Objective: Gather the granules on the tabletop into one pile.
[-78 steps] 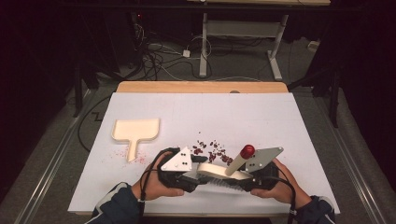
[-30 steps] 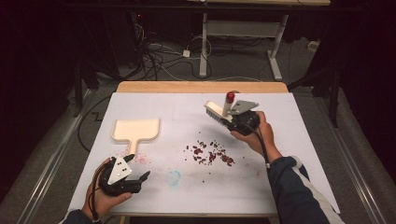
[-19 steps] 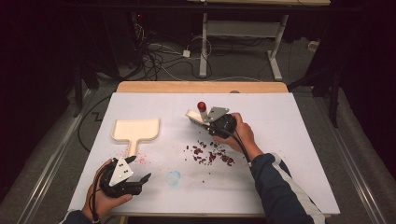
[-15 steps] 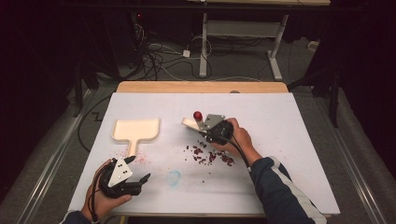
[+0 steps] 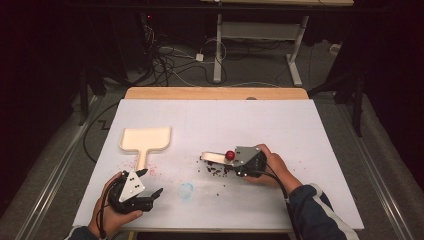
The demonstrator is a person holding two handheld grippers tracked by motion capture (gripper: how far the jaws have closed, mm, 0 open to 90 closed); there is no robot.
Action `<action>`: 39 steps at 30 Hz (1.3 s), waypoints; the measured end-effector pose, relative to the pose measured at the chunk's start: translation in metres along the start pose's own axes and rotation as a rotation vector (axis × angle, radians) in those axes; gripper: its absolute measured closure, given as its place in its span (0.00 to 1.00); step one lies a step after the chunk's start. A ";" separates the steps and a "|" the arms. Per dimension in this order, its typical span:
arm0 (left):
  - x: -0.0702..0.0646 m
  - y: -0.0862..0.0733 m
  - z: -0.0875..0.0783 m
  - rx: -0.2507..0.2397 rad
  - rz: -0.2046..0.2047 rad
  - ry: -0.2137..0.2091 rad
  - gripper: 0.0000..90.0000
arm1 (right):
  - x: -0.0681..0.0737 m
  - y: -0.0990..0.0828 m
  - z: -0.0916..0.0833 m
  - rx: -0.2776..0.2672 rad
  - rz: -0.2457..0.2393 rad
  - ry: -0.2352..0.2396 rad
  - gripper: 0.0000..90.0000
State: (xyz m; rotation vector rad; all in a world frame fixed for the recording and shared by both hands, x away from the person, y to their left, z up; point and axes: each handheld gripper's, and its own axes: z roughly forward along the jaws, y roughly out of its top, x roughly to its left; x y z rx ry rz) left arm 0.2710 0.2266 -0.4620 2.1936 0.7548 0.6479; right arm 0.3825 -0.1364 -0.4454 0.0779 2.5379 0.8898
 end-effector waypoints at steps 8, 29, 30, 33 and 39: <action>-0.003 0.003 0.005 0.021 0.011 -0.010 0.25 | 0.006 -0.012 -0.022 -0.038 -0.003 -0.003 0.74; 0.016 -0.001 -0.015 -0.043 -0.056 0.039 0.25 | 0.037 0.055 -0.055 -0.225 0.583 0.246 0.75; 0.017 -0.001 -0.017 -0.041 -0.070 0.042 0.25 | 0.041 0.055 -0.047 -0.217 0.622 0.296 0.75; 0.022 -0.005 -0.021 -0.038 -0.072 0.059 0.27 | 0.053 0.054 -0.024 -0.178 0.690 0.368 0.75; 0.034 -0.013 -0.024 -0.058 -0.145 0.062 0.27 | 0.055 0.049 -0.002 -0.104 0.700 0.316 0.75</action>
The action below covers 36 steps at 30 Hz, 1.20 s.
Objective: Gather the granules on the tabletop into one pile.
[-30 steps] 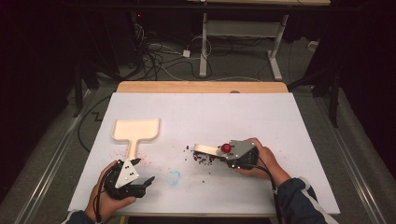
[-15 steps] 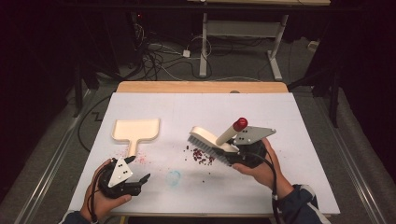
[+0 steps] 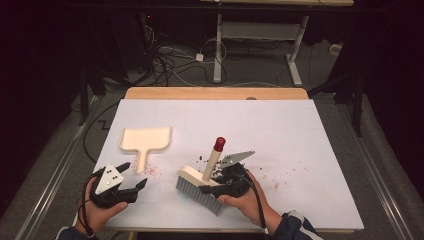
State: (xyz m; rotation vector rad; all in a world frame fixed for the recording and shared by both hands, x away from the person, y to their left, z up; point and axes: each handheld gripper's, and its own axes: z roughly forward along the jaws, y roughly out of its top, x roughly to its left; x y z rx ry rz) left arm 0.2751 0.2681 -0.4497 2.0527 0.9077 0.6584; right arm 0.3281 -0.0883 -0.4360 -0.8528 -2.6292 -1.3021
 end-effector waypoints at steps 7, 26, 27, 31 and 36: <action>-0.008 0.003 0.005 0.016 0.036 -0.026 0.27 | -0.031 0.004 0.009 -0.054 0.084 -0.151 0.75; -0.021 0.003 0.015 0.067 0.083 -0.070 0.27 | -0.073 -0.021 -0.041 -0.165 0.253 -0.351 0.74; -0.021 0.003 0.015 0.069 0.087 -0.072 0.27 | -0.075 -0.023 -0.044 -0.164 0.262 -0.344 0.74; -0.022 0.004 0.017 0.073 0.092 -0.072 0.27 | -0.074 -0.022 -0.051 -0.183 0.262 -0.329 0.74; -0.023 0.005 0.018 0.077 0.095 -0.073 0.27 | -0.059 -0.008 -0.054 -0.244 0.226 -0.321 0.75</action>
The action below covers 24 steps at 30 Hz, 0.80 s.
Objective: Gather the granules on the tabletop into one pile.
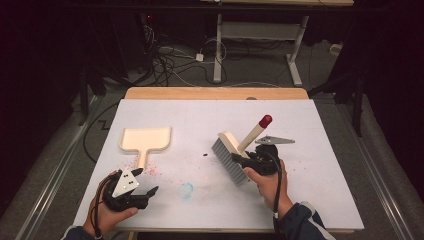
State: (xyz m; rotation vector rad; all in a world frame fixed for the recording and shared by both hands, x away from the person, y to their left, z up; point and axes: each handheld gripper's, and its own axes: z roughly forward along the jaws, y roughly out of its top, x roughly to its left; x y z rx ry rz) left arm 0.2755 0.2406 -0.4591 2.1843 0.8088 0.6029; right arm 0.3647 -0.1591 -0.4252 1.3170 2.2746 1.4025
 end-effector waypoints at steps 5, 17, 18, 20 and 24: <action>0.000 0.000 0.002 0.008 0.002 -0.004 0.26 | 0.024 0.004 0.017 -0.011 -0.017 0.057 0.75; 0.001 -0.003 0.002 0.018 -0.002 -0.010 0.26 | 0.029 -0.002 0.065 -0.002 0.101 0.040 0.75; 0.001 -0.003 0.002 0.020 -0.002 -0.012 0.26 | 0.024 -0.003 0.064 0.003 0.117 0.022 0.75; 0.001 -0.003 0.002 0.022 0.000 -0.013 0.26 | 0.011 -0.007 0.059 0.012 0.154 0.001 0.74; 0.000 -0.002 0.003 0.028 0.005 -0.015 0.26 | -0.011 -0.014 0.039 0.016 0.207 -0.023 0.74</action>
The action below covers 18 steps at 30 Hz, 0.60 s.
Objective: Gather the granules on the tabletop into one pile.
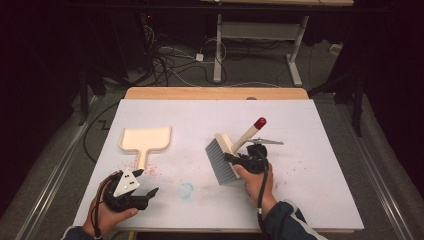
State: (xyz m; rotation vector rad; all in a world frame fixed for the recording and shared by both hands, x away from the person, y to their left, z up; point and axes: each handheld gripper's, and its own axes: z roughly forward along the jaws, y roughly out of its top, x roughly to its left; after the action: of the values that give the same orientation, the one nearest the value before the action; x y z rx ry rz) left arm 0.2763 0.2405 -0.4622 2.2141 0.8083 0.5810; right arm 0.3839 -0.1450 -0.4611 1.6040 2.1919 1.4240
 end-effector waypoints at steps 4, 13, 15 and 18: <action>-0.002 0.002 0.002 0.008 0.009 -0.006 0.26 | -0.014 -0.004 -0.021 -0.001 0.026 -0.015 0.74; -0.007 0.005 0.006 0.014 0.036 -0.003 0.25 | -0.002 0.005 -0.057 -0.051 -0.086 0.015 0.75; -0.006 0.005 0.004 0.010 0.041 0.004 0.25 | 0.001 0.009 -0.071 -0.067 -0.126 0.020 0.75; -0.006 0.004 0.002 0.004 0.035 0.010 0.25 | 0.003 0.013 -0.093 -0.093 -0.208 -0.031 0.75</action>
State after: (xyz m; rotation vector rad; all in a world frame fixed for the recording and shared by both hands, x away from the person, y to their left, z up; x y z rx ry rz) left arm 0.2755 0.2331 -0.4615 2.2347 0.7778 0.6089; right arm 0.3416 -0.2004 -0.3976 1.3159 2.1668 1.4076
